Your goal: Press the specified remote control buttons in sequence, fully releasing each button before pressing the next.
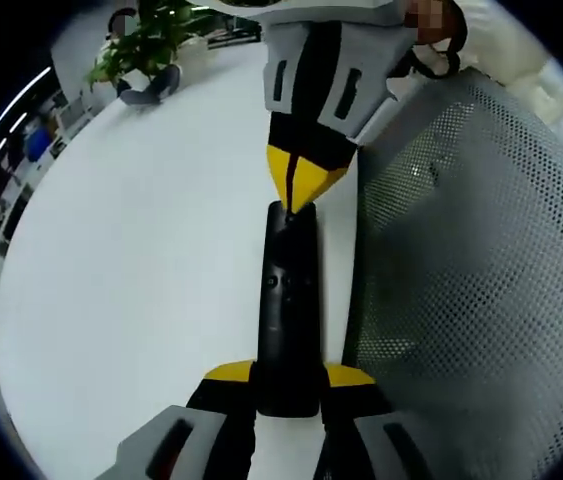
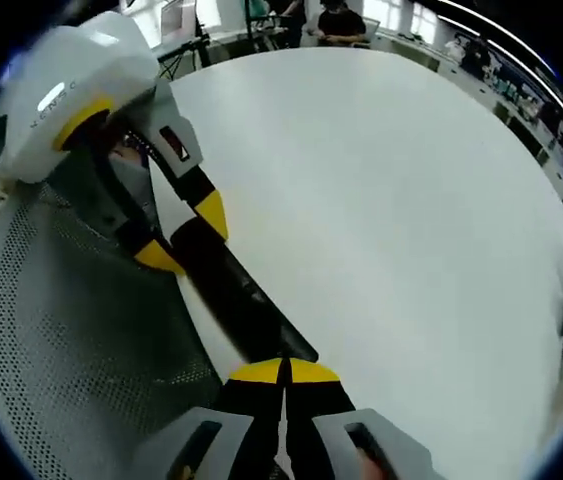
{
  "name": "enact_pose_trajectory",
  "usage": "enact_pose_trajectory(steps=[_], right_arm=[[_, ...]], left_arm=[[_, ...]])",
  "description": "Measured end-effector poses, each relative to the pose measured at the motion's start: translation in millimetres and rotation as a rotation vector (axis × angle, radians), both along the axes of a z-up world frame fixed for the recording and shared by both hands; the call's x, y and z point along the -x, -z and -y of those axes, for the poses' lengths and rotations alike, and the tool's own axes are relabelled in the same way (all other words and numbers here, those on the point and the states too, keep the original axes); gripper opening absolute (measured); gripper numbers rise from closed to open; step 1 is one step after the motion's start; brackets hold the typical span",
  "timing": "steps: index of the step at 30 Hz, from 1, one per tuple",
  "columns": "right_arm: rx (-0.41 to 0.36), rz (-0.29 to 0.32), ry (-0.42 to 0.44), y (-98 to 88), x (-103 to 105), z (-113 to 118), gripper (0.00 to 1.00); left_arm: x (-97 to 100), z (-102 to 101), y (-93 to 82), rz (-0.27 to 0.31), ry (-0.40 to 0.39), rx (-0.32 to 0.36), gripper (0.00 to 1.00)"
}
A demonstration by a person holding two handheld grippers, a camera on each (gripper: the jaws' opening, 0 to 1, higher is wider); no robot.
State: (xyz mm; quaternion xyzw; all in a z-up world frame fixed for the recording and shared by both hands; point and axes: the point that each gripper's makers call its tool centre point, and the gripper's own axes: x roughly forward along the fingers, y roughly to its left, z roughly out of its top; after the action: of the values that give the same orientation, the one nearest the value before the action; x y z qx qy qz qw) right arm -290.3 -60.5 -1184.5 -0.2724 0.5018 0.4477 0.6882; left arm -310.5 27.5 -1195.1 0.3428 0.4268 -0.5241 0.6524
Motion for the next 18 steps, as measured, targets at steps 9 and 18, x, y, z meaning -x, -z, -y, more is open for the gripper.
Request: enact_pose_trajectory(steps=[9,18], right_arm=[[-0.01,-0.062,-0.008,0.3,-2.0,2.9,0.0],[-0.033,-0.062,0.057,0.5,-1.1,2.4,0.0]], left_arm=[[0.7,0.1,-0.7,0.016,-0.018,0.056,0.23],[0.5,1.5,-1.8,0.044,-0.046,0.174,0.23]])
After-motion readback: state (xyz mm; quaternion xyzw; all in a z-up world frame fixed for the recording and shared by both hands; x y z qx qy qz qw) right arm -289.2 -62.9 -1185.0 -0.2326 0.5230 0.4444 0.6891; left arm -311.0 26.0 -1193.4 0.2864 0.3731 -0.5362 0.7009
